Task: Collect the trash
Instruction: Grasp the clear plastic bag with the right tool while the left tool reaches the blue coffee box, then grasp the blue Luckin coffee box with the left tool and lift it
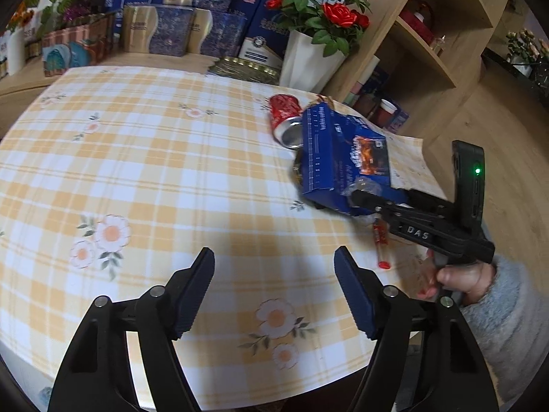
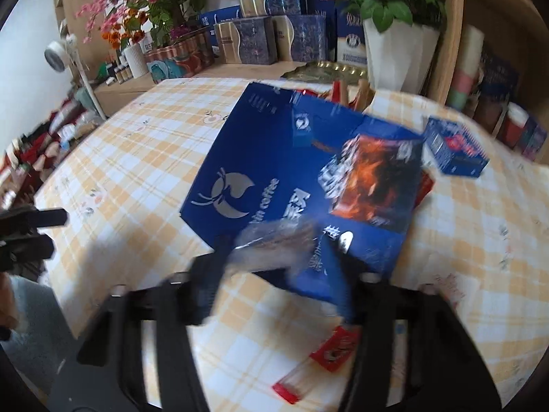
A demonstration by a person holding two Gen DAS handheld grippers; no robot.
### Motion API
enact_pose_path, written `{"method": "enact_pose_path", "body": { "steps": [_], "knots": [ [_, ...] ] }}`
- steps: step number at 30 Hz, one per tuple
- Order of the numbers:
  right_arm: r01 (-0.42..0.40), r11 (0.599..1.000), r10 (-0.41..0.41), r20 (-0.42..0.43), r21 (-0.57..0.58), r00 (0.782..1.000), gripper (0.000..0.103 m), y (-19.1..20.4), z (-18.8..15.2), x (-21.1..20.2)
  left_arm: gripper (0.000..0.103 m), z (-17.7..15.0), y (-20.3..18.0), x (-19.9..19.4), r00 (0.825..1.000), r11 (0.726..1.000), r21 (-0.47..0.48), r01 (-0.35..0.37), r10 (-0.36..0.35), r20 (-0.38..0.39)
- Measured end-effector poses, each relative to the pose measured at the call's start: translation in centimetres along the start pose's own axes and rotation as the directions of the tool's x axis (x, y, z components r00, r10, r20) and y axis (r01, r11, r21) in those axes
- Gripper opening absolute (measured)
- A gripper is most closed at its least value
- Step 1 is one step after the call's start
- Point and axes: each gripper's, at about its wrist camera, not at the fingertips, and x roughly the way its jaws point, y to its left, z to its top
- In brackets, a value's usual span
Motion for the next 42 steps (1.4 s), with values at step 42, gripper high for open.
{"method": "enact_pose_path", "body": {
  "steps": [42],
  "knots": [
    [0.056,0.97,-0.097,0.167,0.235,0.981,0.033,-7.2,-5.5,-10.7,0.033,2.7,-2.9,16.1,0.914,0.809,-0.44,0.39,-0.398,0.08]
  ]
}}
